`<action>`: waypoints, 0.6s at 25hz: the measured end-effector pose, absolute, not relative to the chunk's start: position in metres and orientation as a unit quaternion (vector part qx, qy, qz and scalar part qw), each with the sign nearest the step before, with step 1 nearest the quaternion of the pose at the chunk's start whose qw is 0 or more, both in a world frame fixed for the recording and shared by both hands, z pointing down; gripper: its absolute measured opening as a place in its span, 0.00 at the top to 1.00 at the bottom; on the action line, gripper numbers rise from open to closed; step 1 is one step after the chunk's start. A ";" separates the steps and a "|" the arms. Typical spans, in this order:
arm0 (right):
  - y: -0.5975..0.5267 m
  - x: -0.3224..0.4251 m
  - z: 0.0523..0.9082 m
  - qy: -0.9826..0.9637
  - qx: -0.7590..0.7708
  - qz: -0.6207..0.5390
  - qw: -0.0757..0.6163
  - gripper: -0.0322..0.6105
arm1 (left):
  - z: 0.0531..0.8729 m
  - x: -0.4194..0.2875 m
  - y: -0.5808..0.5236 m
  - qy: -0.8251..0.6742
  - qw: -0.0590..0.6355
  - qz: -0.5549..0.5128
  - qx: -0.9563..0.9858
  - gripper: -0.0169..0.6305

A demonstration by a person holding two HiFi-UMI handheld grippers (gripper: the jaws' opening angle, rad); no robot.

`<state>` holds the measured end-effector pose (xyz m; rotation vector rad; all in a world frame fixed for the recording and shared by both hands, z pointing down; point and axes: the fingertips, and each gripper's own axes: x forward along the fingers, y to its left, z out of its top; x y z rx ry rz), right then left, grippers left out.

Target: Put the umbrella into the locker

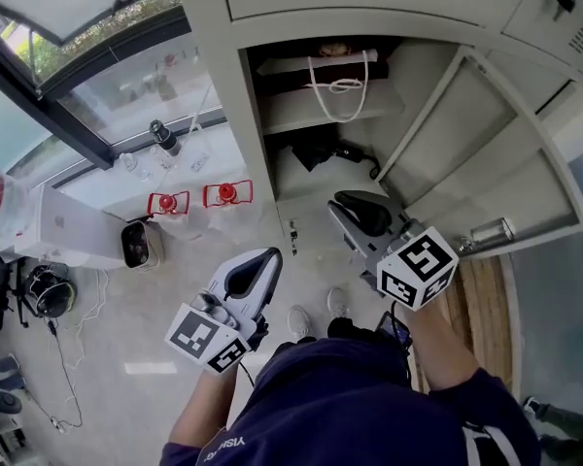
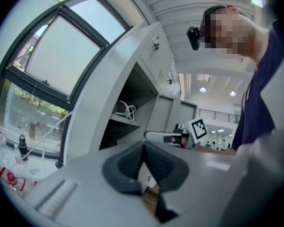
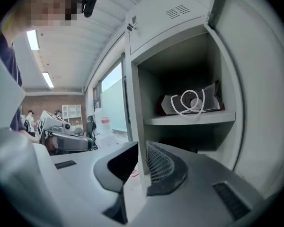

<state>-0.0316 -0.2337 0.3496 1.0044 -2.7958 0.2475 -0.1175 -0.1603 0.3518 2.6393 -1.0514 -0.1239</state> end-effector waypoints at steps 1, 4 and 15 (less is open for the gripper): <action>-0.229 -0.031 0.345 -0.936 0.335 0.086 0.069 0.88 | 0.350 -0.118 -0.158 -0.365 0.146 -0.044 0.919 0.97; -0.218 -0.034 0.336 -0.939 0.328 0.092 0.046 0.90 | 0.347 -0.120 -0.152 -0.362 0.141 -0.046 0.920 0.97; -0.179 -0.056 0.326 -0.955 0.279 0.089 0.041 0.94 | 0.346 -0.114 -0.141 -0.346 0.141 -0.049 0.926 0.97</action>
